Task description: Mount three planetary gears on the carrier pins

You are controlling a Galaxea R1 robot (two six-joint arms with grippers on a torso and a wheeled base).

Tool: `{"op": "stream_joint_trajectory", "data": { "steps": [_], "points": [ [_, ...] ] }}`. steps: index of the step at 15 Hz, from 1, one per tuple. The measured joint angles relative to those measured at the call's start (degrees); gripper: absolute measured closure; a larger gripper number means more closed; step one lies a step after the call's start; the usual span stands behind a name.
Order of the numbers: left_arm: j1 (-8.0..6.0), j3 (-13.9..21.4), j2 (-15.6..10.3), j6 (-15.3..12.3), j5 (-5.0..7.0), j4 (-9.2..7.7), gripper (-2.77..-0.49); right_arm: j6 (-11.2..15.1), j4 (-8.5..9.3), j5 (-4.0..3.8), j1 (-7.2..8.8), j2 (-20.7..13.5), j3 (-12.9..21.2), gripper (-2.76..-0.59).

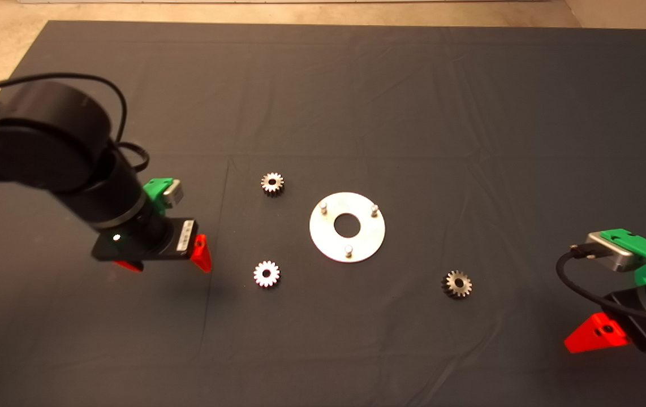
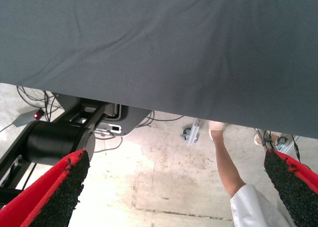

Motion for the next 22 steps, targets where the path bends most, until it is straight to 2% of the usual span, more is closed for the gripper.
{"op": "stream_joint_trajectory", "data": {
  "steps": [3, 5, 7, 11, 13, 18, 20, 22],
  "points": [
    [0.17, -7.8, 9.0, 1.3, -0.43, 2.02, -2.51, 0.0, 0.00, -0.02, 0.00, 0.0, 0.0, -2.63],
    [1.13, -11.4, 11.9, 2.7, -0.63, 3.47, -2.51, 0.0, 0.02, -0.02, 0.00, 0.0, 0.0, -2.63],
    [2.38, -14.5, 12.3, 4.2, -0.54, 4.13, -2.51, 0.0, 0.02, 0.00, 0.02, 0.1, 0.0, -2.63],
    [2.93, -20.9, 13.6, 7.0, -2.48, 5.46, -2.51, 0.0, 0.02, -0.05, -0.02, 0.1, 0.0, -2.63],
    [3.60, -21.3, 14.5, 7.3, -3.19, 5.50, -2.51, 0.0, 0.02, -0.07, 0.00, 0.1, 0.0, -2.63],
    [3.67, -25.8, 19.1, 7.6, -3.55, 5.55, -2.51, 0.0, 0.02, -0.02, 0.00, 0.1, 0.0, -2.63],
    [3.67, -28.1, 21.0, 8.9, -3.74, 5.55, -2.51, 0.0, 0.02, 0.00, 0.00, 0.1, 0.0, -2.63],
    [3.67, -30.9, 21.7, 10.8, -3.79, 5.55, -2.51, 0.0, 0.02, -0.02, 0.00, 0.1, 0.0, -2.63]
  ]
}}
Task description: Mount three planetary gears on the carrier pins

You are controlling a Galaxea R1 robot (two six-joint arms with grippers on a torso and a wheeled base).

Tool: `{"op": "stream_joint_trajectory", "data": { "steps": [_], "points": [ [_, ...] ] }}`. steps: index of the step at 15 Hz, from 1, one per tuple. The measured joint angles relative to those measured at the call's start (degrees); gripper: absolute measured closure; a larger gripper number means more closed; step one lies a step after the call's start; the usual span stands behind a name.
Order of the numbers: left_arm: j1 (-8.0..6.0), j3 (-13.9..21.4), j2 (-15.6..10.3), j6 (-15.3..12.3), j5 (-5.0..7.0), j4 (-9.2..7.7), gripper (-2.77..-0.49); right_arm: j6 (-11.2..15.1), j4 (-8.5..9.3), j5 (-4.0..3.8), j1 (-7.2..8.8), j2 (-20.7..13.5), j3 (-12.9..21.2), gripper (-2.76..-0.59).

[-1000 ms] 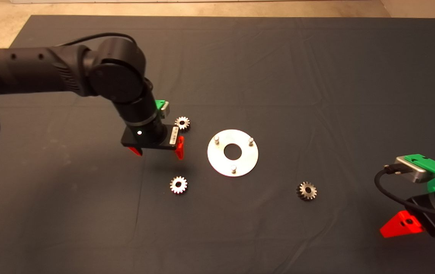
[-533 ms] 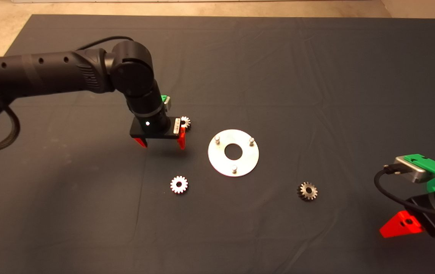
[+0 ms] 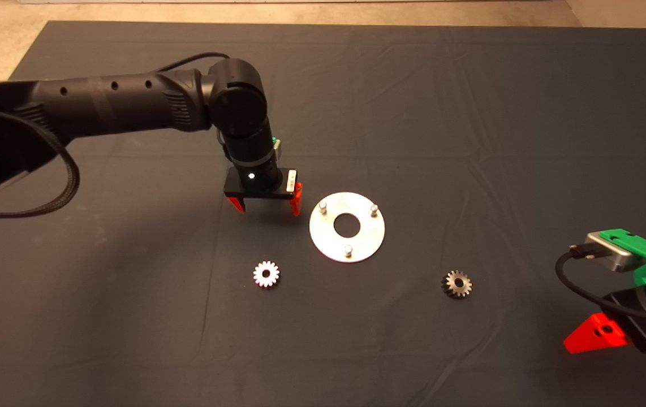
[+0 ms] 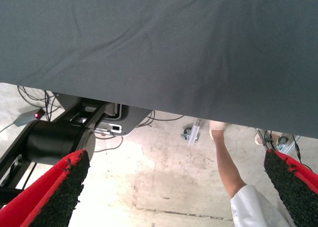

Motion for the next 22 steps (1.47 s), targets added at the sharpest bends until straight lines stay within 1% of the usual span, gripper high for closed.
{"op": "stream_joint_trajectory", "data": {
  "steps": [4, 5, 7, 8, 9, 10, 12, 13, 15, 17, 19, 22],
  "points": [
    [0.00, -3.8, 0.9, 2.9, 0.05, -0.02, -2.51, 0.0, 0.02, 0.02, 0.00, 0.0, 0.0, -2.63],
    [0.00, -5.2, 1.5, 3.7, 0.20, 0.00, -2.51, 0.0, 0.02, 0.01, 0.00, 0.0, 0.0, -2.63],
    [0.00, -7.9, 3.6, 5.5, 0.18, -0.05, -2.51, 0.0, 0.11, 0.02, 0.00, 0.0, 0.0, -2.63],
    [0.00, -9.3, 4.5, 6.1, 0.02, -0.11, -2.51, 0.0, 0.11, 0.01, 0.00, 0.0, 0.0, -2.63],
    [0.00, -10.7, 5.4, 7.4, -0.12, -0.16, -2.51, 0.0, 0.13, -0.02, 0.00, 0.0, 0.0, -2.63],
    [-0.02, -11.8, 5.8, 8.1, -0.26, -0.17, -2.51, 0.0, 0.16, 0.00, -0.02, 0.0, 0.0, -2.63],
    [-0.01, -12.3, 5.8, 8.4, -0.47, -0.21, -2.51, 0.0, 0.16, 0.00, 0.00, 0.0, 0.0, -2.63],
    [0.00, -12.7, 5.8, 8.6, -0.83, -0.18, -2.51, 0.0, 0.18, 0.02, 0.00, 0.0, 0.0, -2.63],
    [0.00, -14.0, 5.8, 9.9, -0.85, -0.18, -2.51, 0.0, 0.18, 0.02, 0.00, 0.0, 0.0, -2.63],
    [-0.02, -14.8, 5.8, 10.3, -1.22, -0.18, -2.51, 0.0, 0.18, 0.00, 0.00, 0.0, 0.0, -2.63],
    [0.00, -15.5, 6.3, 10.8, -1.28, -0.21, -2.51, 0.0, 0.18, 0.00, 0.00, 0.0, 0.0, -2.63],
    [0.00, -16.3, 6.5, 11.3, -1.28, -0.21, -2.40, 0.0, 0.18, 0.02, 0.00, 0.0, 0.0, -2.63]
  ]
}}
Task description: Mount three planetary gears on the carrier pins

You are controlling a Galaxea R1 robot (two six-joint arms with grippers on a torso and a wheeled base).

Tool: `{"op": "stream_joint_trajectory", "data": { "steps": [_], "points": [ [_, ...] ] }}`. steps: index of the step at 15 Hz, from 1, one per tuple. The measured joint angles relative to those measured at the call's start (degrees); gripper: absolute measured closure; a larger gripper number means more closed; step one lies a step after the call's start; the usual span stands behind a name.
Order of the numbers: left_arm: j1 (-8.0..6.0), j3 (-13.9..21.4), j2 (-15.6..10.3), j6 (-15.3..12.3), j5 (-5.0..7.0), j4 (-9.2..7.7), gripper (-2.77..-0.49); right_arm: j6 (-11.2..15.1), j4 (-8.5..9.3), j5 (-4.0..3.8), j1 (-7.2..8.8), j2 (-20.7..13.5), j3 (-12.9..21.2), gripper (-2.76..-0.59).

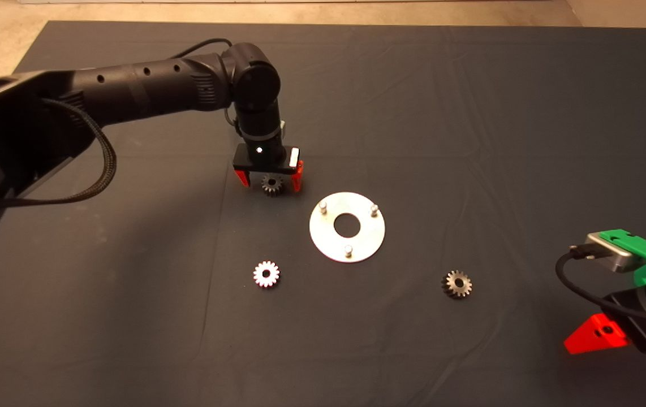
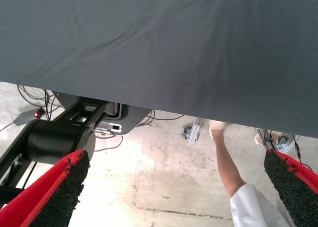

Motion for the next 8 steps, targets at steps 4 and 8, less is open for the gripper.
{"op": "stream_joint_trajectory", "data": {
  "steps": [4, 8],
  "points": [
    [-0.02, 0.0, 0.1, 0.0, -0.32, -0.01, -2.22, 0.0, 0.00, -0.01, 0.00, 0.0, 0.0, -2.63],
    [0.00, 0.0, 0.1, 0.0, -0.35, -0.01, -2.01, 0.0, 0.00, 0.00, 0.00, 0.0, 0.0, -2.63]
  ]
}}
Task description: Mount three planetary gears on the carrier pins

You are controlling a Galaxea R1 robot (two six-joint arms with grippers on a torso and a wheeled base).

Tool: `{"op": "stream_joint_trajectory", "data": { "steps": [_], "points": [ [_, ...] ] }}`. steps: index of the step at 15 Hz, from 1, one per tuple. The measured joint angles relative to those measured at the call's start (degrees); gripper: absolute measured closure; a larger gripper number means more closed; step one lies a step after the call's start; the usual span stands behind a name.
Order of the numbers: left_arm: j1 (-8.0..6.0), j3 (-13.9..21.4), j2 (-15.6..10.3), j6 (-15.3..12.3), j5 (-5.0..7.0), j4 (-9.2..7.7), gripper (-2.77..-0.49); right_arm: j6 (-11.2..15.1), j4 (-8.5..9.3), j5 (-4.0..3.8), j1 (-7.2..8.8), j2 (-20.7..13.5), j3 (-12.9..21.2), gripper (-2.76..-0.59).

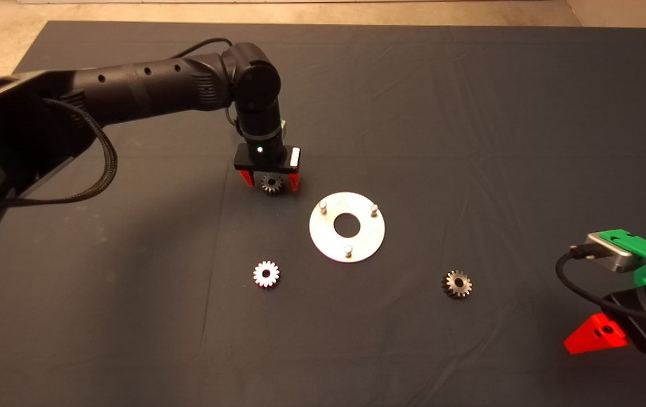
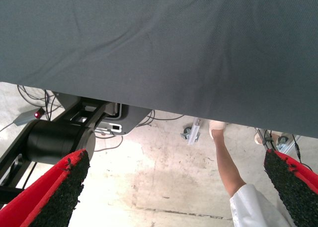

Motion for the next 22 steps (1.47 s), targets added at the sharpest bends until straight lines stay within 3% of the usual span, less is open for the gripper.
{"op": "stream_joint_trajectory", "data": {
  "steps": [11, 17, 22],
  "points": [
    [0.00, 0.0, 0.3, 1.2, -0.07, -0.24, -1.55, 0.0, 0.00, -0.02, 0.00, 0.0, 0.0, -2.63],
    [0.00, 0.0, 0.3, 1.5, -0.07, -0.29, -1.51, 0.0, 0.00, 0.00, 0.00, 0.0, 0.0, -2.63],
    [0.00, -0.1, 0.3, 1.5, 0.00, -0.30, -1.24, 0.0, 0.00, 0.00, 0.00, 0.0, 0.0, -2.63]
  ]
}}
